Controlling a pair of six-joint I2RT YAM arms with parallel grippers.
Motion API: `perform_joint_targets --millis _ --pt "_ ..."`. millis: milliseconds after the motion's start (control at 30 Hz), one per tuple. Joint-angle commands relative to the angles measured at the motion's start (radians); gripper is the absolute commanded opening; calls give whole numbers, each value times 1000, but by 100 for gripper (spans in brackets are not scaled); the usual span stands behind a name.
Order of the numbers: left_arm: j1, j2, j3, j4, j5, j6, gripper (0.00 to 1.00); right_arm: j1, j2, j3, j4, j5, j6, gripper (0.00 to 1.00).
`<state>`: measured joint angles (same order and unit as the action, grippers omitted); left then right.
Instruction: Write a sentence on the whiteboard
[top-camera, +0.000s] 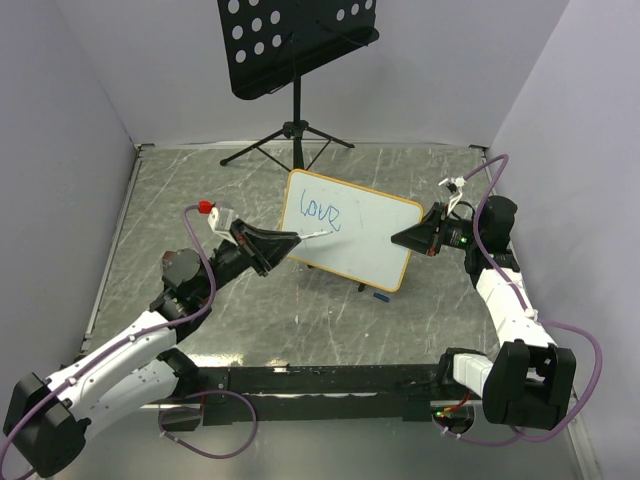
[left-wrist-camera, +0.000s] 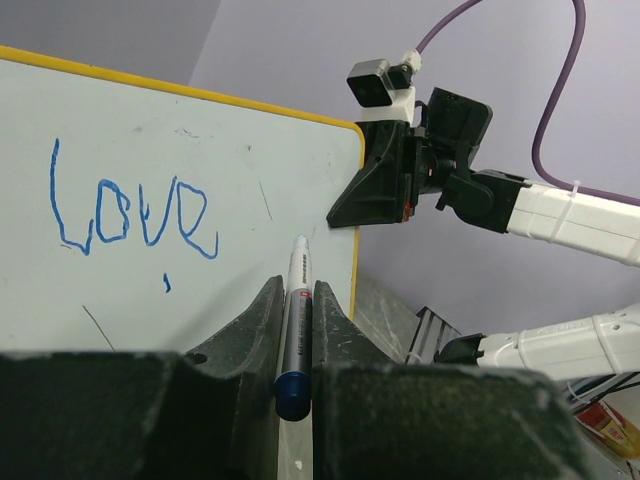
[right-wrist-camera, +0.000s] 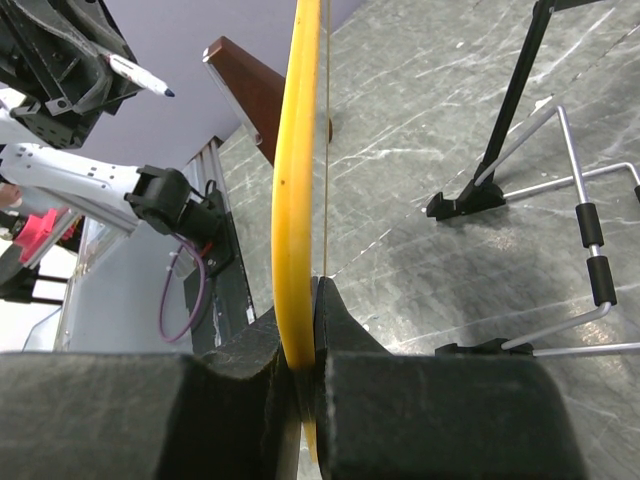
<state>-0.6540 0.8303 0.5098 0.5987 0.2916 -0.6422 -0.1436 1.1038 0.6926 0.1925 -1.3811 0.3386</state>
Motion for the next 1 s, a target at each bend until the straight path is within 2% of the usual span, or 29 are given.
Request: perform_joint_targets --millis 0,867,967 --pt "-16 -33 18 -8 -28 26 1 4 -9 18 53 -41 -18 0" --pt "-59 -36 35 -69 -101 23 1 2 -10 18 62 -42 -10 0" --pt "-93 -14 65 -74 -132 32 1 4 -12 18 62 -42 -9 0"
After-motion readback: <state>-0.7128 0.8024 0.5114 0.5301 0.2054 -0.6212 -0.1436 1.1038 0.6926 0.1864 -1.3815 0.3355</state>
